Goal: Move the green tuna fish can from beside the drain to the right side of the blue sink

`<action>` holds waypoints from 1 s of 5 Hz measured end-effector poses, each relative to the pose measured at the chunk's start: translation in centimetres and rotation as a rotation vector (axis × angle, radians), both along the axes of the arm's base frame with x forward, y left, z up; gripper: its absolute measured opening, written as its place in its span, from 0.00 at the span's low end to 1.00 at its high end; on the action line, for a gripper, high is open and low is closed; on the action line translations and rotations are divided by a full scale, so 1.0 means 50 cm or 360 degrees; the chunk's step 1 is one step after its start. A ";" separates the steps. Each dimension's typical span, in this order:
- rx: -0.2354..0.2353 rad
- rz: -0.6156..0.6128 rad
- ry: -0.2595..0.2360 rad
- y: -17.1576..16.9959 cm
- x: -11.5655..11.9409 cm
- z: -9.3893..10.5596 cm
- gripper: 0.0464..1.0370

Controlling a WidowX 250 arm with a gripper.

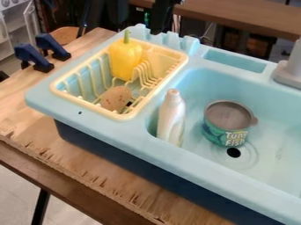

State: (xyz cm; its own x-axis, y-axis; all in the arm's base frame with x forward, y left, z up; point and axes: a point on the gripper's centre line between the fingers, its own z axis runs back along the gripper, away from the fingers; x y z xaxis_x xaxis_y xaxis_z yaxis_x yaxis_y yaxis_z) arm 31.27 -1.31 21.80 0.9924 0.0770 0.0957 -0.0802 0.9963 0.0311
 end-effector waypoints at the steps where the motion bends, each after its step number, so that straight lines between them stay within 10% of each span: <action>1: 0.0004 -0.0003 0.0054 0.000 0.000 -0.020 0.97; 5: 0.0114 -0.0365 0.0013 -0.125 0.026 -0.080 0.97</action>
